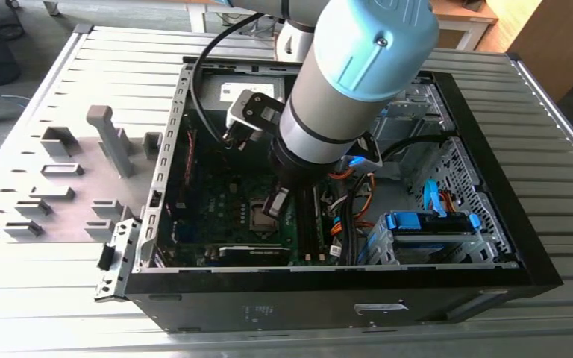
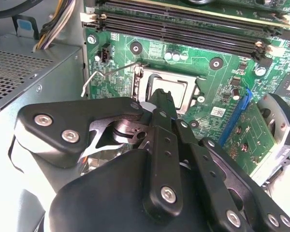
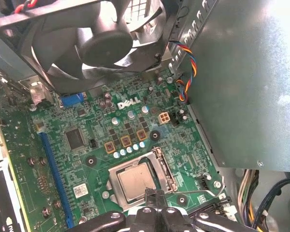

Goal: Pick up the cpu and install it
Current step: 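Close the cpu cover, then install the first cpu locking lever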

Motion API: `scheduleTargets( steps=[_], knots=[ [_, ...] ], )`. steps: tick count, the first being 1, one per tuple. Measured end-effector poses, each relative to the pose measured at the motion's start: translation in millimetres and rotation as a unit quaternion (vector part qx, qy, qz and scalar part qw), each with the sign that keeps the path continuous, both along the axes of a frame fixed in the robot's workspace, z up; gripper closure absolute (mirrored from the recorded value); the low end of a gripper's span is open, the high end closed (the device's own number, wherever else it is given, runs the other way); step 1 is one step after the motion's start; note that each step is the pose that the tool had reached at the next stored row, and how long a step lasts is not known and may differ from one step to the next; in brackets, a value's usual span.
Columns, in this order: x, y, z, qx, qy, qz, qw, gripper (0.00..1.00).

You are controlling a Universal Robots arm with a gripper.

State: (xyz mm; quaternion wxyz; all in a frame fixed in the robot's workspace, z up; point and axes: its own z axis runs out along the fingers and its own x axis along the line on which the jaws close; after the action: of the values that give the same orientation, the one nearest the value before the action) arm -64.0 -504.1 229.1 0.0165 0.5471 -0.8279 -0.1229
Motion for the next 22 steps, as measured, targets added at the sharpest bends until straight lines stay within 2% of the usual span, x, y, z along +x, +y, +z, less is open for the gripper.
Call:
scheduleTargets(
  steps=[17, 22],
  knots=[
    [0.0, 1.2, -0.1, 0.0000, 0.0000, 0.000, 1.00000, 0.89],
    [0.5, 4.2, -1.1, -0.0001, 0.0000, 0.000, 1.00000, 0.89]
  ],
)
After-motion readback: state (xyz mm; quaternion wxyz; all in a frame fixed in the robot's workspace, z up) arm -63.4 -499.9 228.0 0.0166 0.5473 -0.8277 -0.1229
